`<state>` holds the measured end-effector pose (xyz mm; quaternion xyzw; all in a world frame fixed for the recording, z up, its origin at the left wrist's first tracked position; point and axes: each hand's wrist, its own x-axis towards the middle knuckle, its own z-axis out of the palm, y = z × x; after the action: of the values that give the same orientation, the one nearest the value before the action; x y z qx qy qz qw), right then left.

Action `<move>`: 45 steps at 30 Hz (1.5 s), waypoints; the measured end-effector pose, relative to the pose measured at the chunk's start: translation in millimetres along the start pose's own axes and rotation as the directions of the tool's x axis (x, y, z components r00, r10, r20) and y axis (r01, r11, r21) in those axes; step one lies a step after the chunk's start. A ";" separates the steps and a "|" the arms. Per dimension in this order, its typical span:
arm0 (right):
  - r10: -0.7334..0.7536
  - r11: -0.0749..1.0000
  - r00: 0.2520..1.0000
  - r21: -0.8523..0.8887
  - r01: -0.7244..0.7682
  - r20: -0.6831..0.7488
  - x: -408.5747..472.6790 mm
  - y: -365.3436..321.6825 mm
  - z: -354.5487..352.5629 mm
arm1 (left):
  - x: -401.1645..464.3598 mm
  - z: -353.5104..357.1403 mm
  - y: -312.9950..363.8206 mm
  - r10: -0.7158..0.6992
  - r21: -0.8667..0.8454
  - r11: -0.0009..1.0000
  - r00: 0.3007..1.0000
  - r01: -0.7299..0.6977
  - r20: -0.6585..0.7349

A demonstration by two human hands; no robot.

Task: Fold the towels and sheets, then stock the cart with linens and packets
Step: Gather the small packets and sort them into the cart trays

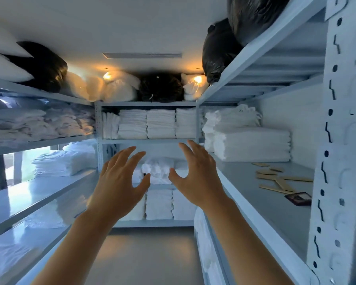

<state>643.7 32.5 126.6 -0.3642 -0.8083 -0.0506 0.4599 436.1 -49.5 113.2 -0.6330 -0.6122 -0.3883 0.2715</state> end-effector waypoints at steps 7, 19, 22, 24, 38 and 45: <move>0.048 0.993 0.999 -0.104 -0.048 -0.007 42.5 48.1 43.3 | 55.9 89.8 -30.5 0.075 -0.121 0.990 0.997 -0.075 0.000; 0.229 0.890 0.962 -0.368 -0.267 -0.146 132.8 128.3 107.6 | 198.0 238.2 -81.0 0.282 -0.421 0.874 0.959 -0.243 0.034; 0.275 0.842 0.947 -0.434 -0.322 -0.169 145.9 141.4 113.6 | 222.3 267.6 -91.8 0.332 -0.477 0.834 0.943 -0.277 0.033; 0.299 0.800 0.936 -0.486 -0.351 -0.184 150.6 151.0 114.4 | 236.2 286.3 -95.3 0.363 -0.516 0.802 0.931 -0.300 0.023; 0.361 0.618 0.888 -0.639 -0.458 -0.286 182.3 229.3 105.2 | 289.6 389.3 -58.5 0.489 -0.670 0.642 0.872 -0.373 -0.017; 0.359 0.564 0.866 -0.659 -0.497 -0.347 198.7 294.1 90.0 | 331.3 455.7 -10.9 0.566 -0.673 0.573 0.820 -0.467 -0.087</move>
<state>705.0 392.3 155.7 -0.6962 -0.5626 -0.2864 0.3419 480.9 511.8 133.5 -0.8625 -0.2362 -0.4395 0.0848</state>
